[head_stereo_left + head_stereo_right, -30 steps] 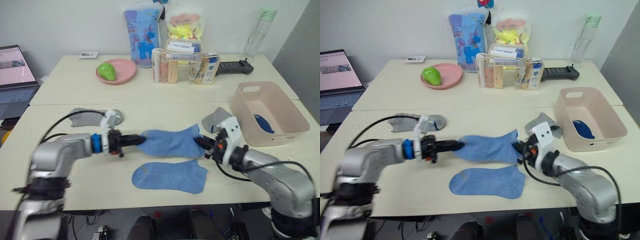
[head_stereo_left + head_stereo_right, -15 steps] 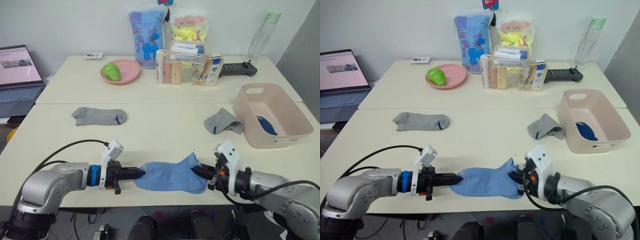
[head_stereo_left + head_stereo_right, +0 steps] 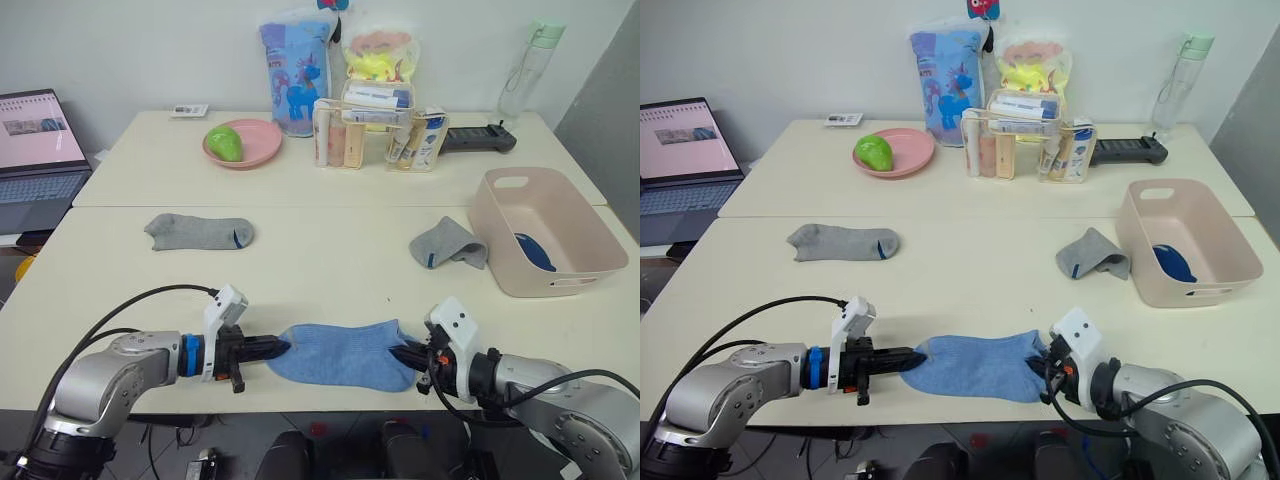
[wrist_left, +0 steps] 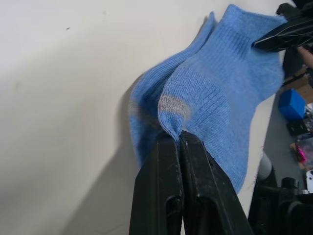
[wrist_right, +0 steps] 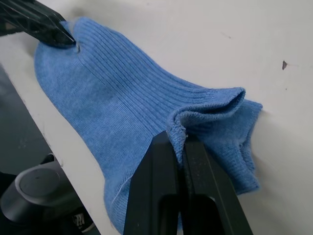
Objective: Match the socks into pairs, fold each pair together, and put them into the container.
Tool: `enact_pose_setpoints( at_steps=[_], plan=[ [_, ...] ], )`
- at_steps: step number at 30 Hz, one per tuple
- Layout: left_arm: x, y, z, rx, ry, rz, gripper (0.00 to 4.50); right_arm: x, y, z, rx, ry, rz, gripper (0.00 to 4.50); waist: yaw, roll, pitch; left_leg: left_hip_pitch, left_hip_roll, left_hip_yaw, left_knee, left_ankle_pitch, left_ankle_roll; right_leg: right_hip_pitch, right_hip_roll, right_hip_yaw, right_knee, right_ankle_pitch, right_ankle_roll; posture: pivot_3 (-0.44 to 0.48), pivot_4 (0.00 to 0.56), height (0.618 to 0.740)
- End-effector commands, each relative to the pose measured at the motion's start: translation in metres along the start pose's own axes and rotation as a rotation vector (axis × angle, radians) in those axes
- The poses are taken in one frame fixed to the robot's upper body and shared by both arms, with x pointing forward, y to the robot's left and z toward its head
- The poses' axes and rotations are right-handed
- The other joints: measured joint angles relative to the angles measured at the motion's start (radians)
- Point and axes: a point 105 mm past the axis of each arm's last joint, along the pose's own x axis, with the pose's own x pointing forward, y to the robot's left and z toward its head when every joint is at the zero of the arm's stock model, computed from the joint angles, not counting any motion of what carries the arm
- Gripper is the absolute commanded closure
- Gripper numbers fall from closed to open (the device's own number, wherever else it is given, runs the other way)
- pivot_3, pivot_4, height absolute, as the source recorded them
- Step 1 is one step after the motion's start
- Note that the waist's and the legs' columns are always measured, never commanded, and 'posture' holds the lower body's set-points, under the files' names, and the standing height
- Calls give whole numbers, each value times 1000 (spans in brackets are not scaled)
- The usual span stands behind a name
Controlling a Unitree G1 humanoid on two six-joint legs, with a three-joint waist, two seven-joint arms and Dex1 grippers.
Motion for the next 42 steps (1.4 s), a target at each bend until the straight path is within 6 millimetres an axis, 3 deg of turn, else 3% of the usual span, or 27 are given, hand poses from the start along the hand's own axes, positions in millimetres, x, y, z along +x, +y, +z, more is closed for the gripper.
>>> enact_pose_setpoints(
  at_steps=[1, 7, 16, 17, 20, 25, 28, 29, 33, 36, 42],
  plan=[
    [-4, 4, 10, 38, -21, 23, 4500, -4, -1, 7, -15, -41, -8, 4458, 1, 0, 0, 0, 0, 0, 0, 0, 0, 0, 0, 0, 0, 0, 0, 0, 150, 703],
    [6, 10, 10, 63, -13, 28, 4500, -4, -10, 5, -25, -17, -32, 4458, 1, 0, 0, 0, 0, 0, 0, 0, 0, 0, 0, -1, 0, 0, 0, 0, 150, 703],
    [8, 4, -6, 21, 31, 6, 4500, -1, -11, 0, 15, 12, -21, 4458, 0, 0, 0, 0, 0, 0, 0, 0, 0, 0, 0, 0, 0, 0, 0, 0, 150, 703],
    [9, 5, -5, 1, 22, 9, 4500, -1, -13, 1, 20, 8, -32, 4250, 0, 0, 0, 0, 0, 0, 0, 0, 0, 0, 0, 0, 0, 0, 0, 0, 150, 703],
    [7, 4, -6, 15, 25, 6, 3837, -1, -14, 4, 10, -7, -41, 3489, 0, 0, 0, 0, 0, 0, 0, 0, 0, 0, 0, 0, 0, 0, 0, 0, 150, 703],
    [-1, 7, -3, 53, -2, 41, 2321, -7, -23, 12, -18, -39, -81, 1751, 1, 0, 0, 0, 0, 0, 0, 0, 0, 0, 0, 0, 0, 0, 0, 0, 150, 703],
    [-13, 4, 22, 130, -128, 52, 1396, -17, -20, 25, -72, -93, -67, 703, 1, 0, 0, 0, 0, 0, 0, 0, 0, 0, 0, 0, 0, 0, 0, 0, 150, 703],
    [-18, 2, 34, 187, -155, 55, 1105, -20, -14, 32, -105, -120, -42, 697, 2, 0, 0, 0, 0, 0, 0, 0, 0, 0, 0, 0, 0, 0, 0, 0, 150, 703],
    [-16, -14, 53, 313, -154, -29, 1105, -19, -4, 45, -226, -153, -5, 697, 2, 0, 0, 0, 0, -1, 0, 0, 0, 0, 0, -1, -1, 0, 0, 0, 150, 703],
    [-6, -21, 58, 346, -145, -70, 1693, -14, -1, 47, -260, -160, 8, 1289, 1, 0, 0, 0, 0, 1, 0, 0, 0, 1, 0, -1, -1, 0, 0, 0, 150, 703],
    [24, -42, 38, 446, -36, -191, 3564, 4, 10, 27, -300, -93, 81, 3369, 1, 0, 0, -1, 0, 1, 0, 0, 0, 0, 0, -1, -1, 0, 0, 0, 150, 703]
  ],
)
